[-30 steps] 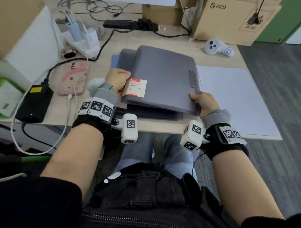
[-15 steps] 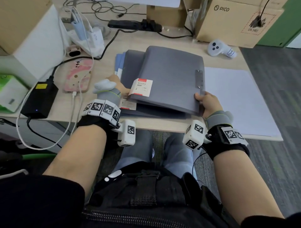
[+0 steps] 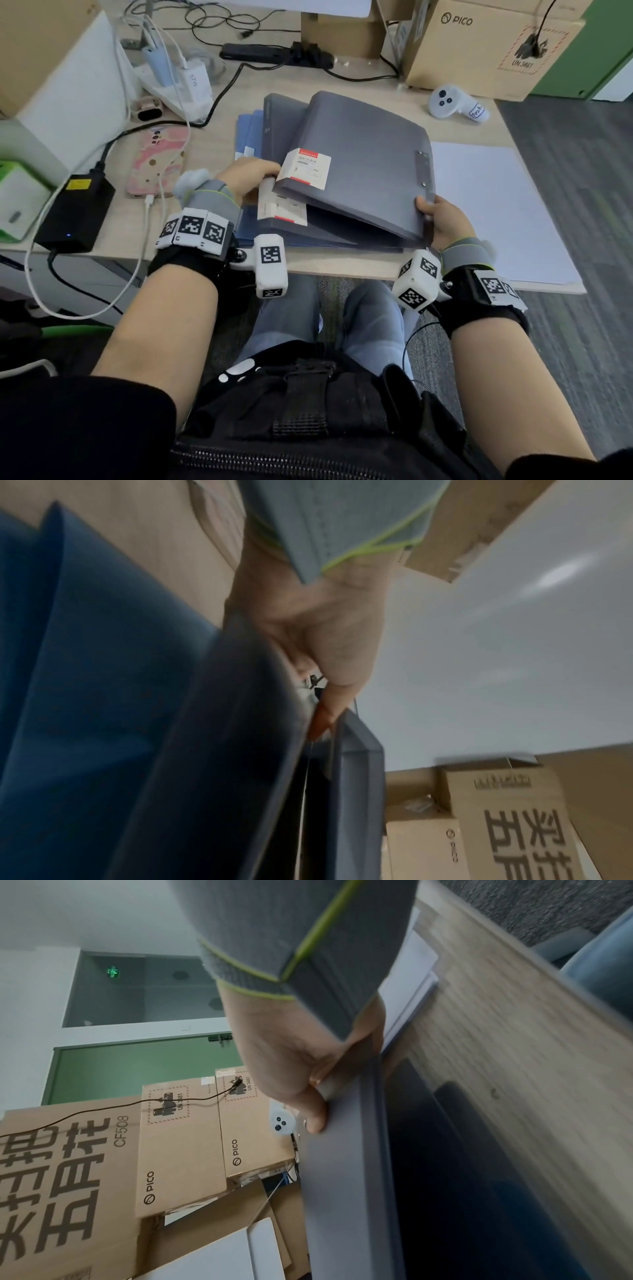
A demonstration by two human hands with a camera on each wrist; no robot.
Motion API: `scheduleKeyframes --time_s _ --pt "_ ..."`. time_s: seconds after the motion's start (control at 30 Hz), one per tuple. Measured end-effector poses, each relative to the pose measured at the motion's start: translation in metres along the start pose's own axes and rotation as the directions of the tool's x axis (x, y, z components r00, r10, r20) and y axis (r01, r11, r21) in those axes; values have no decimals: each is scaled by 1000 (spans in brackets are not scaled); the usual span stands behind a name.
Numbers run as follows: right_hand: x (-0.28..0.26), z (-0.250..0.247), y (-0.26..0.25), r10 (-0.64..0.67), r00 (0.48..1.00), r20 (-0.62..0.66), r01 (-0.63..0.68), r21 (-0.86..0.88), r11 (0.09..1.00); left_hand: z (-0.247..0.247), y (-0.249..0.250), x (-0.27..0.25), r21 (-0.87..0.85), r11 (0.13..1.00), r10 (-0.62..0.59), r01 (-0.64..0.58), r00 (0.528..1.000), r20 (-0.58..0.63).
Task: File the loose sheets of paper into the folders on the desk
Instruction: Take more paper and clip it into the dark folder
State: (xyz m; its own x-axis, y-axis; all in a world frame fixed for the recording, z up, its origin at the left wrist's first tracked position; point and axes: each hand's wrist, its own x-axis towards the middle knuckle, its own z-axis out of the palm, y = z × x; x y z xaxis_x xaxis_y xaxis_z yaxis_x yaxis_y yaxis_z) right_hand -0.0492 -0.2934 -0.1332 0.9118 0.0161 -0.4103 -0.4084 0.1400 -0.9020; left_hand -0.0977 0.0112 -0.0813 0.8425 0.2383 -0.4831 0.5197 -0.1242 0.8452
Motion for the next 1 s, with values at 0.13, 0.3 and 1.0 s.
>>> scheduleKeyframes --time_s 0.13,0.3,1.0 --pt "1 1 -4 -11 1000 -7 11 -9 1000 4 -3 -2 -220 971 85 -91 996 -36" --pt "2 8 -4 5 1000 -2 -5 -17 1000 -11 -4 -9 -309 923 167 -230 962 -216" --pt "-9 75 -10 -103 984 -145 -26 -690 723 -107 -15 -80 -141 780 414 -610 671 -615"
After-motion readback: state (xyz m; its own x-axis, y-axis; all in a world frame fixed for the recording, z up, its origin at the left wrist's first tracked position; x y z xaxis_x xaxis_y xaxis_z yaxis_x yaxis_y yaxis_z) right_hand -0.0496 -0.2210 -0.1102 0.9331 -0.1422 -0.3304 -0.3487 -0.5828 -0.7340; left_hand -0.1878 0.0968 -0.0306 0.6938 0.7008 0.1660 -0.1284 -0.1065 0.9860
